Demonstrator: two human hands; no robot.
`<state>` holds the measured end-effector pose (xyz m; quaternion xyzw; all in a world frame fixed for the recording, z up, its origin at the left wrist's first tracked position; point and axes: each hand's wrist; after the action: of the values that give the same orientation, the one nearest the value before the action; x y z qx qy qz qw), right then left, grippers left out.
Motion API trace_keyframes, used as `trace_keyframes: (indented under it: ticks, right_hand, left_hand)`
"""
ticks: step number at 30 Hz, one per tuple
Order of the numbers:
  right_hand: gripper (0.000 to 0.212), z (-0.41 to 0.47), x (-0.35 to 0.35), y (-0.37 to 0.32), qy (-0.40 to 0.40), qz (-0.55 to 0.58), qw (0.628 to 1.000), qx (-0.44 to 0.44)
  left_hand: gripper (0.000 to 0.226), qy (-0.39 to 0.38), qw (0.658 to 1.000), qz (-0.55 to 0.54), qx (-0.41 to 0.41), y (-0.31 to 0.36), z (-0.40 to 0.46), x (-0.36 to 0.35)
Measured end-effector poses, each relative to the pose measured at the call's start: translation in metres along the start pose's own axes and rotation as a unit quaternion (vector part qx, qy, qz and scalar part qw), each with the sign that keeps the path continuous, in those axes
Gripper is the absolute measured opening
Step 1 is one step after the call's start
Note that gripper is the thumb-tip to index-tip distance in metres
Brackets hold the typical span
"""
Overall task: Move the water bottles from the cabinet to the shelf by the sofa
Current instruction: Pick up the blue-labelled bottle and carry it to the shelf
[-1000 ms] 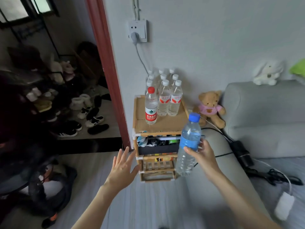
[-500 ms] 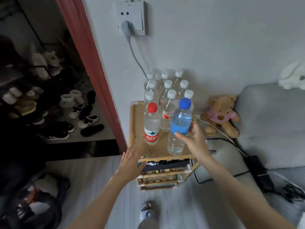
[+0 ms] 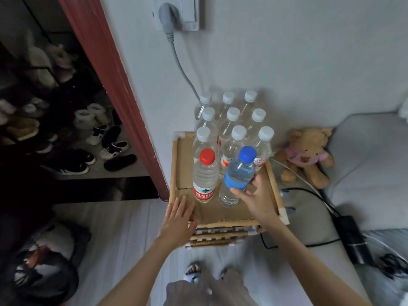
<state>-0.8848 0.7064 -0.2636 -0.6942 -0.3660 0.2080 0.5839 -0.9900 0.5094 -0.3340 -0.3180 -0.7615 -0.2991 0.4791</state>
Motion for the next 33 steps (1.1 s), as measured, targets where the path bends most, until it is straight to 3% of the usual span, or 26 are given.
trace_keyframes:
  ticks: [5,10,15,21,27,33]
  right_hand:
    - [0.06,0.002,0.008,-0.003,-0.04,-0.036,0.998,0.009]
    - [0.057,0.004,0.009,-0.001,-0.056,-0.089,0.994,0.018]
    - [0.056,0.005,0.003,0.001,-0.028,-0.147,0.989,0.021]
    - [0.057,-0.001,0.0,0.004,-0.084,-0.076,0.993,-0.013]
    - [0.065,0.004,-0.008,0.01,-0.015,-0.098,0.995,0.0]
    - [0.068,-0.002,-0.005,0.019,-0.1,-0.09,0.991,-0.03]
  left_hand:
    - [0.094,-0.024,0.996,-0.087,-0.009,0.003,0.002,0.002]
    - [0.064,-0.041,0.997,-0.061,0.007,0.003,0.002,0.005]
    - [0.059,-0.063,0.997,-0.054,0.006,0.005,0.001,0.008]
    - [0.06,-0.062,0.996,-0.063,0.004,0.003,0.0,0.011]
    - [0.06,-0.065,0.995,-0.076,0.01,0.004,0.0,0.012]
    - [0.06,-0.064,0.994,-0.083,0.016,0.005,-0.001,0.014]
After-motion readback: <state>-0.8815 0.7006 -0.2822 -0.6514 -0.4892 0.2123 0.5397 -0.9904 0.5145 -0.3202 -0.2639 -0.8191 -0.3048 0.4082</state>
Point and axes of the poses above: each hand's wrist, its own z-axis towards the middle knuckle, its own x-axis out of the back of the hand, y = z × x, and after that the axes turned 3 degrees about -x, right-handed
